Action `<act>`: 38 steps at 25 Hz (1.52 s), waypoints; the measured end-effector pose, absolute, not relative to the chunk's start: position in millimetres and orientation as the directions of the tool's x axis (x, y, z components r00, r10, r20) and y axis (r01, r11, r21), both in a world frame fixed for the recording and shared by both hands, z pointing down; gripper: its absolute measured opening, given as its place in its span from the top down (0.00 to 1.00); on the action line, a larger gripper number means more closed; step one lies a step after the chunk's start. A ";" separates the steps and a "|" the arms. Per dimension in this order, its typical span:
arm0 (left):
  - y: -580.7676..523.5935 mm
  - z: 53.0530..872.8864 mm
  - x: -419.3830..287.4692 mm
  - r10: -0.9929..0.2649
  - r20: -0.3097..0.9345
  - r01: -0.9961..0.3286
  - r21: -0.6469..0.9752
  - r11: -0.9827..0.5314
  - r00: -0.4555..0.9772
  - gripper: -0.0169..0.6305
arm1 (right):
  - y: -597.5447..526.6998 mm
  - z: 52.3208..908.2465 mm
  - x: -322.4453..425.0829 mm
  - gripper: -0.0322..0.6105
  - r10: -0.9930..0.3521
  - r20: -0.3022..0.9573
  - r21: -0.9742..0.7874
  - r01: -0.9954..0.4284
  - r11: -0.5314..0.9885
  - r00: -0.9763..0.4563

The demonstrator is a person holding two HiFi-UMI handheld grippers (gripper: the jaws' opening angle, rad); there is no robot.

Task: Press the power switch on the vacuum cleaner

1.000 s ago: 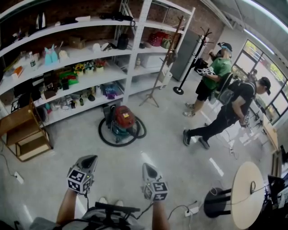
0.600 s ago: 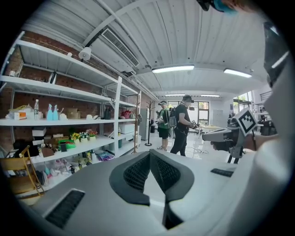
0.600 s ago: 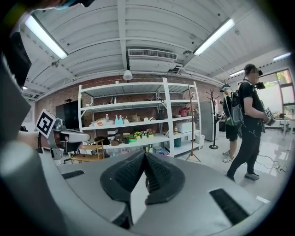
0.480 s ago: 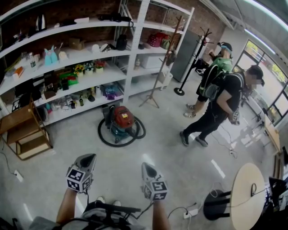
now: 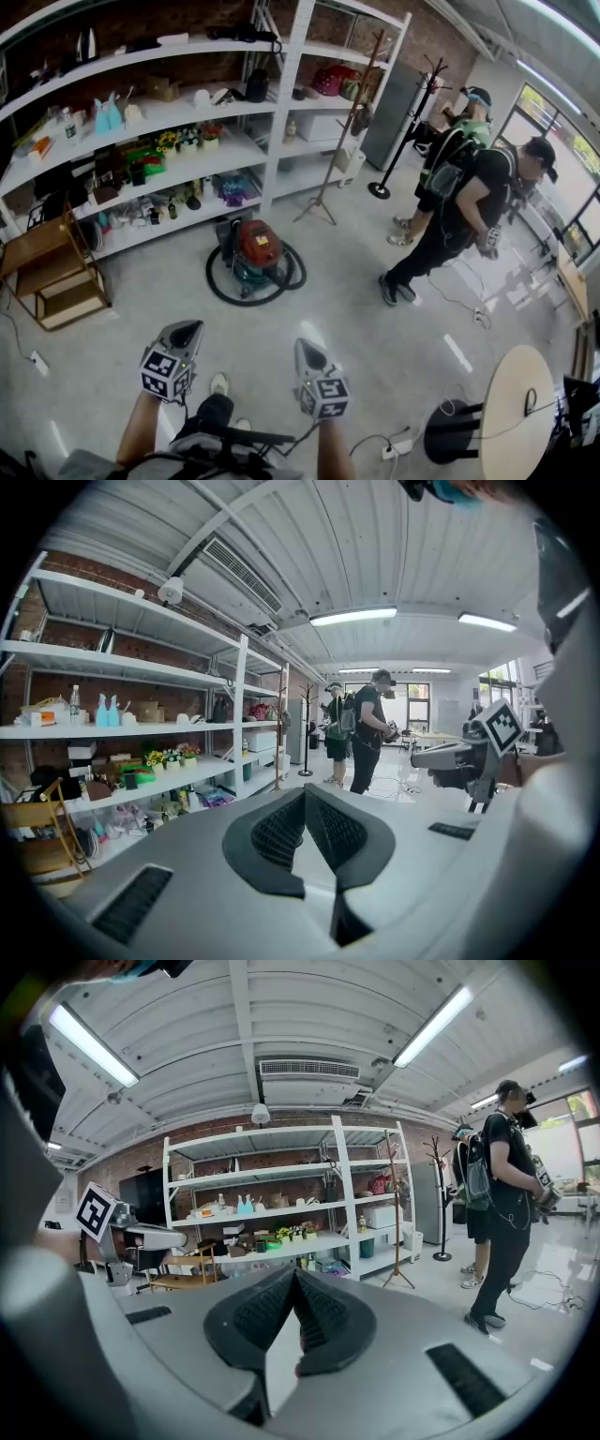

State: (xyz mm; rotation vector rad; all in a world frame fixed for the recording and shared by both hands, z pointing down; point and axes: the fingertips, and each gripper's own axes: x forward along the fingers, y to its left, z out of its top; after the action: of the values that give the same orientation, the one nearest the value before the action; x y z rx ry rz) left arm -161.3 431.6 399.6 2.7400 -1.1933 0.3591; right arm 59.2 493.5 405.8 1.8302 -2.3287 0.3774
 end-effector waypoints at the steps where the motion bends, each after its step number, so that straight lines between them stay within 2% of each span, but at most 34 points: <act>1: 427.7 399.4 -159.8 -0.702 0.268 -0.733 0.024 -0.680 0.660 0.96 | 489.6 405.0 59.6 0.95 -0.931 0.271 -0.101 -0.970 0.223 -0.243; 19: 285.5 394.6 -152.7 -0.688 0.271 -0.720 0.029 -0.693 0.673 0.96 | 352.0 399.3 61.8 0.95 -0.928 0.287 -0.096 -0.971 0.218 -0.237; 38: 134.9 402.5 -192.4 -0.688 0.272 -0.724 0.050 -0.688 0.672 0.96 | 209.6 391.7 24.4 0.95 -0.933 0.289 -0.073 -0.977 0.201 -0.214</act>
State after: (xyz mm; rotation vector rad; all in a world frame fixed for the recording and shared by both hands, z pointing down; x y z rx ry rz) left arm -192.4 134.9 402.5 2.7302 -1.1613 0.3494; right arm 24.4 209.6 391.7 1.8439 -2.2883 0.3583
